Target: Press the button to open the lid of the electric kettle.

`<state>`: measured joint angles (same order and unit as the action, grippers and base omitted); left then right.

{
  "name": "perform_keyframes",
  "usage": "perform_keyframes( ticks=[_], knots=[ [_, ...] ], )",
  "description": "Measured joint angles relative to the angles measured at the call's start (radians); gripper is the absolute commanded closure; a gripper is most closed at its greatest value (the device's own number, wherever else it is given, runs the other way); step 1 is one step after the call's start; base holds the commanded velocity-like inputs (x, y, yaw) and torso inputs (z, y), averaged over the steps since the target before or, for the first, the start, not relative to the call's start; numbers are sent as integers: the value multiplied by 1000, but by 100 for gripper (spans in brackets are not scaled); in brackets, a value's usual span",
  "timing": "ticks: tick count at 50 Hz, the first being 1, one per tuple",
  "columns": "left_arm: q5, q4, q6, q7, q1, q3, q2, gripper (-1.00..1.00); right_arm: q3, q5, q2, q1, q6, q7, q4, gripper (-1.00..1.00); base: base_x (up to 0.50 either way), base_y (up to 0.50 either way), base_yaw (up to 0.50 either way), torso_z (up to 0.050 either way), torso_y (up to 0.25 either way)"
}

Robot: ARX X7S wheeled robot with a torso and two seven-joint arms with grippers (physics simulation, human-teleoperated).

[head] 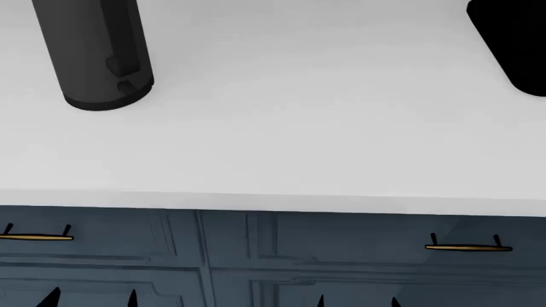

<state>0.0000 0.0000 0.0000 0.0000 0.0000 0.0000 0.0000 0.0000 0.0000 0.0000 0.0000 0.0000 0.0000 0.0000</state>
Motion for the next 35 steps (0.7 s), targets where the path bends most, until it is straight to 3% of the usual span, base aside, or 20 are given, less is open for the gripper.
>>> perform_keyframes(
  ticks=[25, 35],
  knots=[
    [-46, -17, 28, -67, -2, 62, -55, -100, -64, 46, 54, -2, 1, 58, -6, -100, 0, 0, 0, 0, 0],
    [-47, -28, 67, -89, 0, 77, -75, -100, -86, 45, 72, -1, 0, 80, -2, -100, 0, 0, 0, 48, 0]
  ],
)
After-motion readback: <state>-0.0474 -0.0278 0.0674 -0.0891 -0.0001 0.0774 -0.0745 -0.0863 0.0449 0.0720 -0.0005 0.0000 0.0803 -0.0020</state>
